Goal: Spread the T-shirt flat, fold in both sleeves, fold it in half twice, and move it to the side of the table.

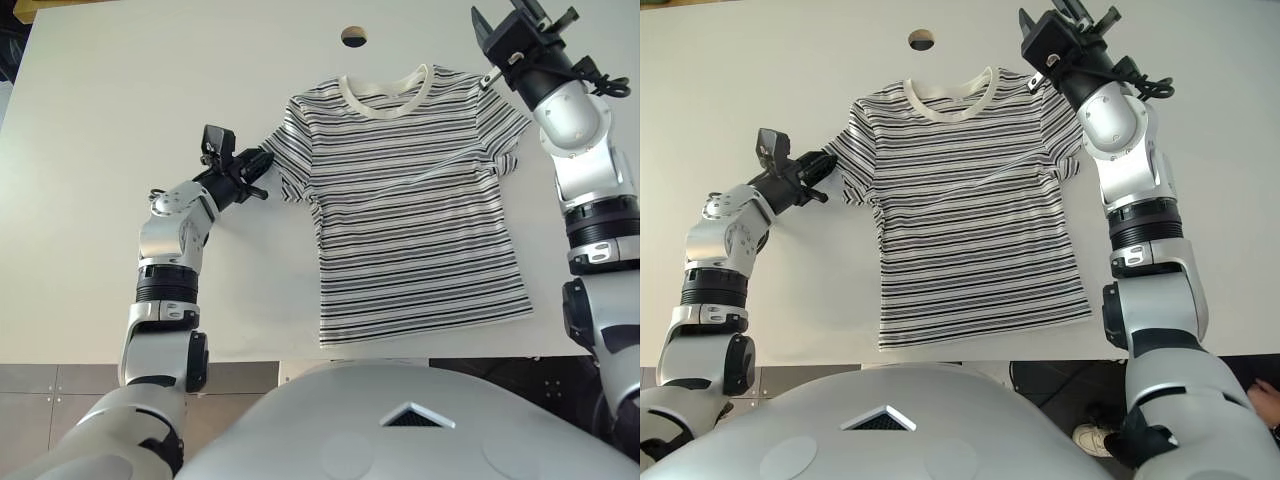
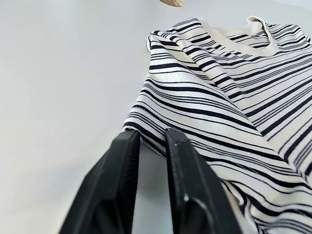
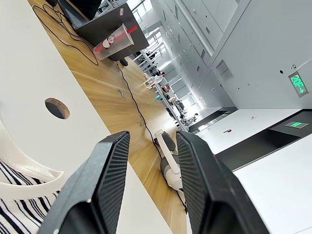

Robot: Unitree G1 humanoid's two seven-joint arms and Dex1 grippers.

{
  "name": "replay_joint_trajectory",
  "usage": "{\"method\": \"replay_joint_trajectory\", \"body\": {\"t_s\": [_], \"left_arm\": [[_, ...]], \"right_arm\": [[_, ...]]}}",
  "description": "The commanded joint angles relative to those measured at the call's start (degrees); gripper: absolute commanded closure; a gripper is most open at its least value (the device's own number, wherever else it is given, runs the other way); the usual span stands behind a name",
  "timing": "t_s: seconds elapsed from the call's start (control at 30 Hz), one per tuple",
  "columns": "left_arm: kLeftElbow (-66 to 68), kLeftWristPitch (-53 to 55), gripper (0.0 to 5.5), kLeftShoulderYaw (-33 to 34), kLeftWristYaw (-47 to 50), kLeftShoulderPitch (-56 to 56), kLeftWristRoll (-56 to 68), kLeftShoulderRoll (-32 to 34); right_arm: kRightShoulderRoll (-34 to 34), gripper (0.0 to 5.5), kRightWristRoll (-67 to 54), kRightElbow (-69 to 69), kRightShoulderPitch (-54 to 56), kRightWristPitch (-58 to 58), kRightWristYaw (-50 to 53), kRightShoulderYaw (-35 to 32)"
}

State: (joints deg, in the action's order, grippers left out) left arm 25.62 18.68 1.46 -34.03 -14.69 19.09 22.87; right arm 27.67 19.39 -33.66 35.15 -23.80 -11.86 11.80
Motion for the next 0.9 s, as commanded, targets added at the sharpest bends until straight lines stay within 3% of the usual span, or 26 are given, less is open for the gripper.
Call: {"method": "replay_joint_trajectory", "body": {"t_s": [0.03,0.1,0.33,0.63,0.9], "left_arm": [[-0.67,1.67,5.12,0.84,-1.18,0.69,0.53,-1.28],[-2.54,2.13,5.36,2.03,-1.43,0.71,1.94,-1.93],[-11.88,5.57,5.36,3.63,-0.99,2.32,4.59,-3.32],[-21.82,10.22,5.36,0.69,0.12,4.09,6.04,-6.95],[-21.03,11.29,5.36,-0.40,2.31,1.25,6.45,-12.21]], "right_arm": [[0.03,3.74,0.23,0.55,-0.08,0.42,-0.72,-0.12],[0.02,3.74,0.30,0.56,-0.07,0.42,-0.77,-0.06],[-0.05,3.74,0.48,0.47,-0.09,0.39,-0.86,0.06],[-0.33,3.74,0.53,-0.55,-0.08,0.18,-0.70,0.20],[0.37,3.74,-0.13,-7.58,1.13,-0.41,-0.30,-0.68]]}}
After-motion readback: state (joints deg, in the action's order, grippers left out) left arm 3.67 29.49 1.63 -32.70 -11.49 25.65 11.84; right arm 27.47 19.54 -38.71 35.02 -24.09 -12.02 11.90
